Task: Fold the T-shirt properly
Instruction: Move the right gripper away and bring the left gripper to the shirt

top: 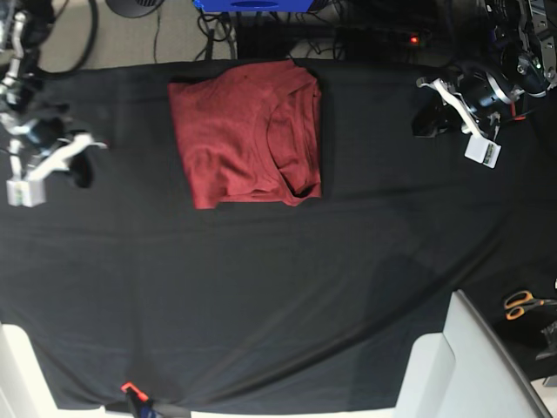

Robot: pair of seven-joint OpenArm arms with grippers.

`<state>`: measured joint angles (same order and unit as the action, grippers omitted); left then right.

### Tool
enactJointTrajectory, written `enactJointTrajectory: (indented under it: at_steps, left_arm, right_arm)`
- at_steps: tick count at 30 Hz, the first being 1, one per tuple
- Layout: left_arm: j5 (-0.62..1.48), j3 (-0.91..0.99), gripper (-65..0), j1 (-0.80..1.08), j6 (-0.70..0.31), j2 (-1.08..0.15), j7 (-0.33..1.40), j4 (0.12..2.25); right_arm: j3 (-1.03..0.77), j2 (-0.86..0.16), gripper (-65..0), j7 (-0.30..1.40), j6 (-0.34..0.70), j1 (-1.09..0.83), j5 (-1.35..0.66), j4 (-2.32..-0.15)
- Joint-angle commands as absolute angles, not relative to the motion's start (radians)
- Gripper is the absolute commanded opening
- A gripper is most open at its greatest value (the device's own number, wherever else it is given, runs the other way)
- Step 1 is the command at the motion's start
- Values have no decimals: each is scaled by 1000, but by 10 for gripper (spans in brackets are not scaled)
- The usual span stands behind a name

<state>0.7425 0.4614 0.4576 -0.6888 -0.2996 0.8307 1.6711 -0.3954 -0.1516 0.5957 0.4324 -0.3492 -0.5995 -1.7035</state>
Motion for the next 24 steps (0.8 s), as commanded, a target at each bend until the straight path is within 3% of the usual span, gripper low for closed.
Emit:
enactJointTrajectory:
  at_steps: [1,4,8,11,14,16,24]
  left_arm:
    - [762,467,-650,460,-698,-312,814,1684]
    - [739,467,-648,458,-698,-306,816,1684]
    - [746,467,-408,458,-698,-295,816,1684]
    - [746,469,-176,450,-698,-265,816,1684]
    - [748,467,-26,447,-698,-226,816,1684]
    - [748,467,0,443,-698,-202,816,1684]
    - [746,456,0,371,-698,-157,817,1515]
  right_arm:
    - [-426,-163,-639,581,470,-348,-641,-1692]
    - [-507,-163,-638,587,602,-348,-728,-1607]
    - [-521,-168,-638,588,645,-355,-737,-1531]
    - [-521,-171,-638,588,645,-355,-737,-1480]
    - [-521,-173,-639,588,647,-357,-736,-1455]
    - [-519,-173,-639,588,648,-366,-734,-1455]
    - [-519,-166,-641,581,651,-364,-602,-1458]
